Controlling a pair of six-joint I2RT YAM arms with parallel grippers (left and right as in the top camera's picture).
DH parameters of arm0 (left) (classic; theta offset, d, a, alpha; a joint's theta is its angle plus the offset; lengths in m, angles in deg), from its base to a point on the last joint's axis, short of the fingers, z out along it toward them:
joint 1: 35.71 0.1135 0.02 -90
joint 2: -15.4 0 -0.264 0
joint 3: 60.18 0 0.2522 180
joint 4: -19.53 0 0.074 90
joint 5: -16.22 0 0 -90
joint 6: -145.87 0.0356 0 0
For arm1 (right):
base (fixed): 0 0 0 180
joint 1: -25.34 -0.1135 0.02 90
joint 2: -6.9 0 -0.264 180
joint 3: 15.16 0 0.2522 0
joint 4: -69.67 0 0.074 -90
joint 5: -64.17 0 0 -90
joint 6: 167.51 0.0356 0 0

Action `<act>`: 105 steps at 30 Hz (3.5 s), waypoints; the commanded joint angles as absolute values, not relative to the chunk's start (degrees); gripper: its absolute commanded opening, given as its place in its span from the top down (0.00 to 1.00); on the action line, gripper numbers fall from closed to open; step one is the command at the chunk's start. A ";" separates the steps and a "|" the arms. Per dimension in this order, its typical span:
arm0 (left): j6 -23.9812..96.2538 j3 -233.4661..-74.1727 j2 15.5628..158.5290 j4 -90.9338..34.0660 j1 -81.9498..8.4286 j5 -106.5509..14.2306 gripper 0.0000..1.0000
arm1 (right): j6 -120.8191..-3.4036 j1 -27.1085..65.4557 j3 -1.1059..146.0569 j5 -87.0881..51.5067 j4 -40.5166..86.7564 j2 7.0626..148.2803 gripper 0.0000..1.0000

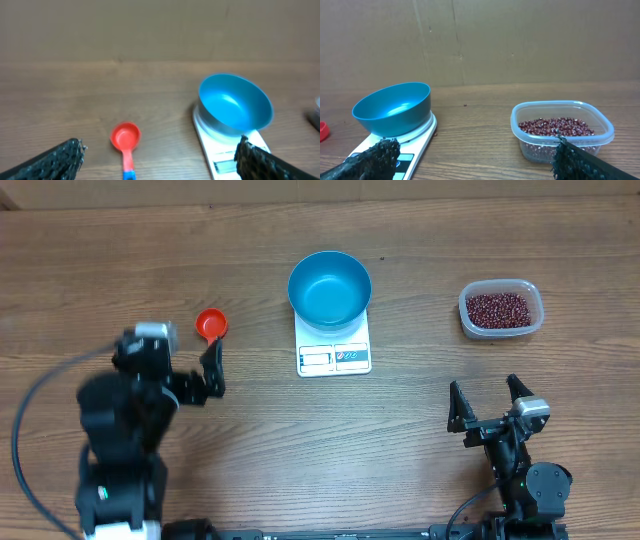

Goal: Scoop item into bowl and weigh 150g on scale
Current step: 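Reach the left gripper to the red scoop and grasp its cup rim, then lift the red scoop with the left gripper toward the scale center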

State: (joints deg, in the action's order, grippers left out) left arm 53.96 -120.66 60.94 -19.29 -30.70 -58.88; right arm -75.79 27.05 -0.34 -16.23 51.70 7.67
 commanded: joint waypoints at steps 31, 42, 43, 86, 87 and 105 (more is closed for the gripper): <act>69.63 -155.55 122.73 -36.36 -25.25 -59.89 0.24 | -75.42 26.62 -0.95 -16.82 51.94 7.06 0.00; 69.61 -155.55 132.17 -30.87 -25.27 -60.52 0.31 | -75.42 26.62 -0.95 -16.82 51.94 7.06 0.00; 69.61 -155.55 132.63 -30.61 -25.27 -60.48 0.31 | -75.42 26.62 -0.95 -16.82 51.94 7.06 0.00; 32.37 -156.99 103.14 -33.34 -27.88 -39.41 0.96 | -75.42 26.62 -0.95 -16.82 51.94 7.06 0.00; 31.01 -156.99 101.88 -34.04 -28.51 -39.41 0.96 | -75.42 26.62 -0.95 -16.82 51.94 7.06 0.00; 7.86 -156.42 98.44 -45.34 -51.57 -52.96 0.95 | -60.63 26.57 -0.95 -12.67 52.16 7.08 0.00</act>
